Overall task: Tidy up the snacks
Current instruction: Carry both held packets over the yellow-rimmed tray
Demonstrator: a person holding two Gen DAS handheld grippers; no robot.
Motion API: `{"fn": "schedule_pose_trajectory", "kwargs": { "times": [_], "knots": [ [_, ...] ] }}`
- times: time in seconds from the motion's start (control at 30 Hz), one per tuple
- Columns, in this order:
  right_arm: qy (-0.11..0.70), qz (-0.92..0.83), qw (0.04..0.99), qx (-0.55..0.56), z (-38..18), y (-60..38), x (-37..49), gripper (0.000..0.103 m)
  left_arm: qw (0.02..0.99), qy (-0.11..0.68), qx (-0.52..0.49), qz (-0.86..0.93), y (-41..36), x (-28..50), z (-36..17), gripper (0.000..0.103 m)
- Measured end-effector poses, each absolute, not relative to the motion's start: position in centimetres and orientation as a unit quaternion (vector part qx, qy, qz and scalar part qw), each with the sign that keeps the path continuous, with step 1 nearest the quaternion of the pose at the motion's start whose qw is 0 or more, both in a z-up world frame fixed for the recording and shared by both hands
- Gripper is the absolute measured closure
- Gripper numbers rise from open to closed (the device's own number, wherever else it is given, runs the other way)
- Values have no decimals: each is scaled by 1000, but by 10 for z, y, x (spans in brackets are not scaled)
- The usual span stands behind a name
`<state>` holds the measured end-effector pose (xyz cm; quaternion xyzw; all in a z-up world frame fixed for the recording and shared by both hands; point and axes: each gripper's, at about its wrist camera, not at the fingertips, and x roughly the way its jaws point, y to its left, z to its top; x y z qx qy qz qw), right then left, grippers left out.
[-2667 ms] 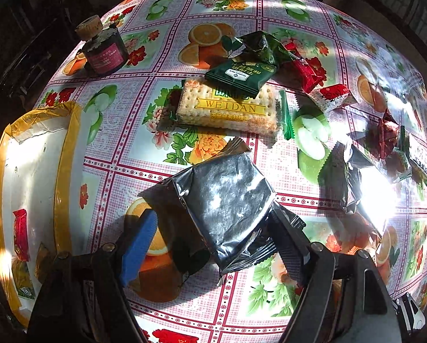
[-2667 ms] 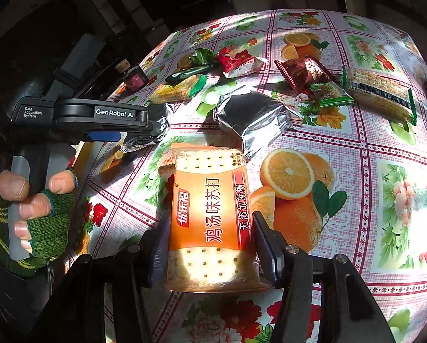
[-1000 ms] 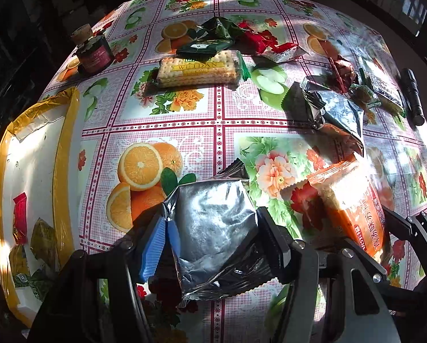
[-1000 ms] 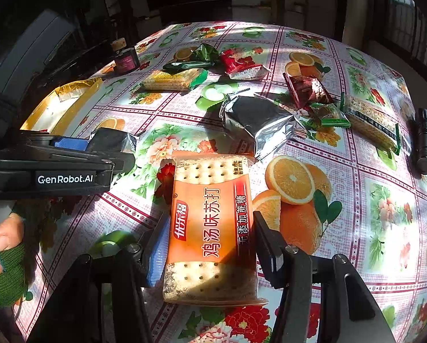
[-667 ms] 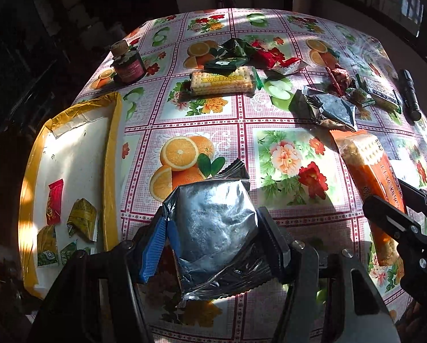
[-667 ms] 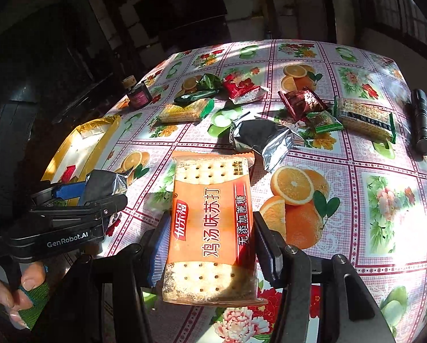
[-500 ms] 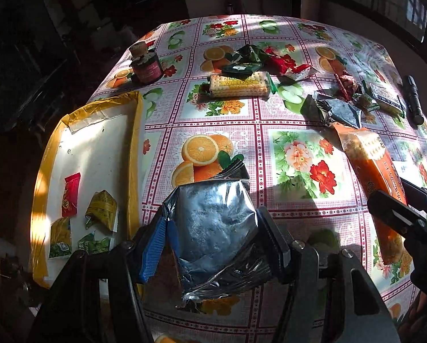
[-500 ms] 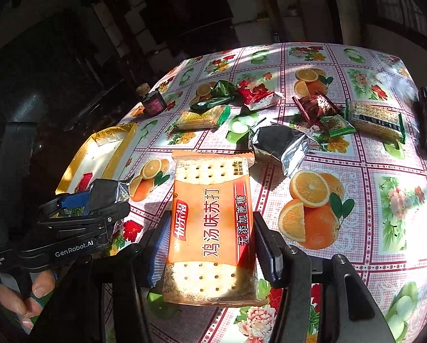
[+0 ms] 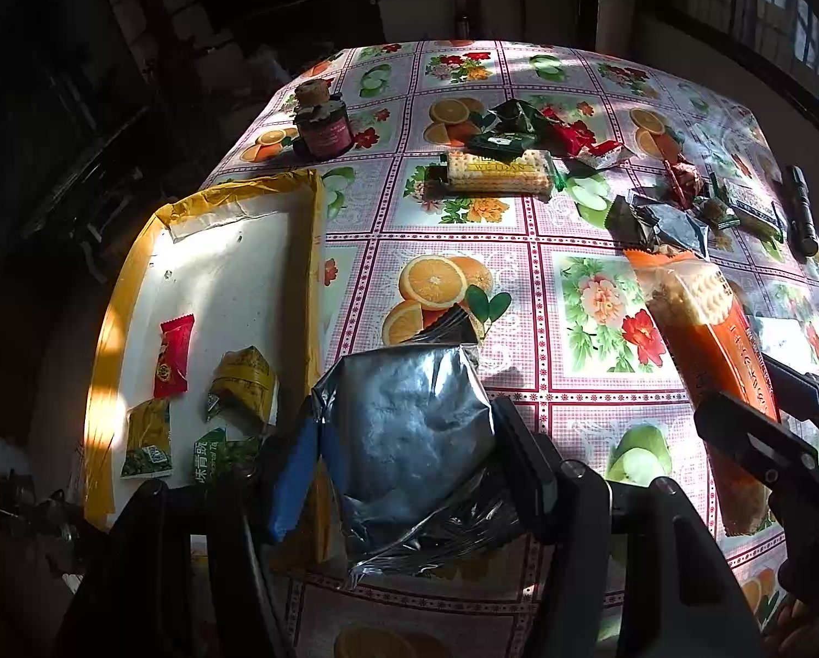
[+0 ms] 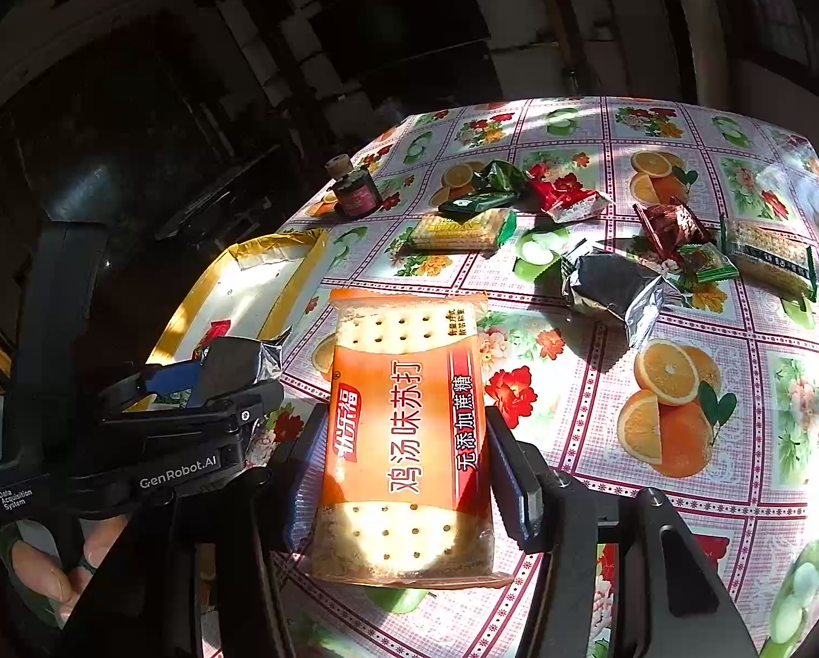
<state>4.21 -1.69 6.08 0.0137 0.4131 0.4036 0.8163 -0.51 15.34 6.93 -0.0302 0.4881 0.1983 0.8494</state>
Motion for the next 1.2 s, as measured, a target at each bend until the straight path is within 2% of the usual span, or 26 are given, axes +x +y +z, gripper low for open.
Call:
{"fn": "schedule_pose_trajectory", "kwargs": {
  "times": [0.63,1.2],
  "knots": [
    [409,429,805,6,68,10,37,45,848,476,-37,230,181,-17,77,43],
    [402,485,776,-18,76,91,28,45,834,468,-72,284,244,-40,81,43]
  ]
}}
